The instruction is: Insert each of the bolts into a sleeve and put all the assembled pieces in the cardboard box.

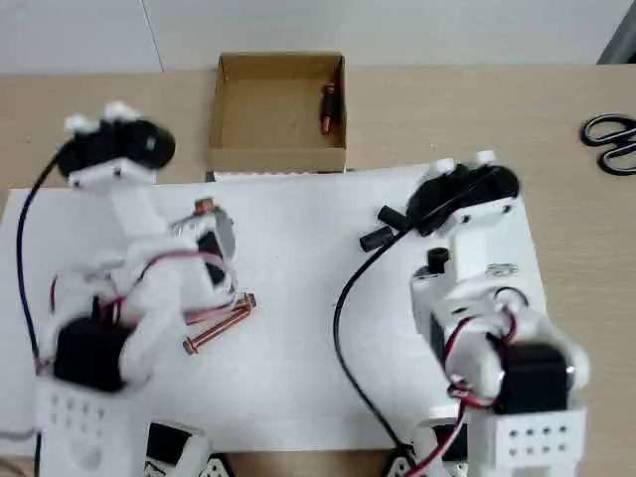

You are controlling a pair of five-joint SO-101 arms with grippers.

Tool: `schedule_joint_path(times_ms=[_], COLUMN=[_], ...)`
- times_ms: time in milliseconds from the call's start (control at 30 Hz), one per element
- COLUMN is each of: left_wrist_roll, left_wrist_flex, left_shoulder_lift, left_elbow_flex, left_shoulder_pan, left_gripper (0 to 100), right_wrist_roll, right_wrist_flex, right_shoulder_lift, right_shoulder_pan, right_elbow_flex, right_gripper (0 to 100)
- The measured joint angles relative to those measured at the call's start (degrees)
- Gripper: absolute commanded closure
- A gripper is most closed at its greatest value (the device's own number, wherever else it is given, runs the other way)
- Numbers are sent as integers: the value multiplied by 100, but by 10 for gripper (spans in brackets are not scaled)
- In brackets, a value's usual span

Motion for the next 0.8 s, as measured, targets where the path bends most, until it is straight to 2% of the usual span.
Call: schedule_joint_path(times_ms=[300,600,800], left_wrist_roll=[-290,-290,-141], left_wrist_flex=[-862,-1477,-2259], left_shoulder_lift=[-2585,-4721,-4949], left_elbow_flex=[2330,4009,4334], left_shoulder_pan=[-422,-440,-440], left_gripper=[994,994,994], right_wrist_roll=[-607,-668,-668], right_wrist_flex=[-1380,-2418,-2945], right_shoulder_lift=[-1925,-3938,-4158], right_shoulder_pan=[-826,-1881,-2462], right_elbow_flex=[2207,4404,5125], right_gripper=[997,997,997])
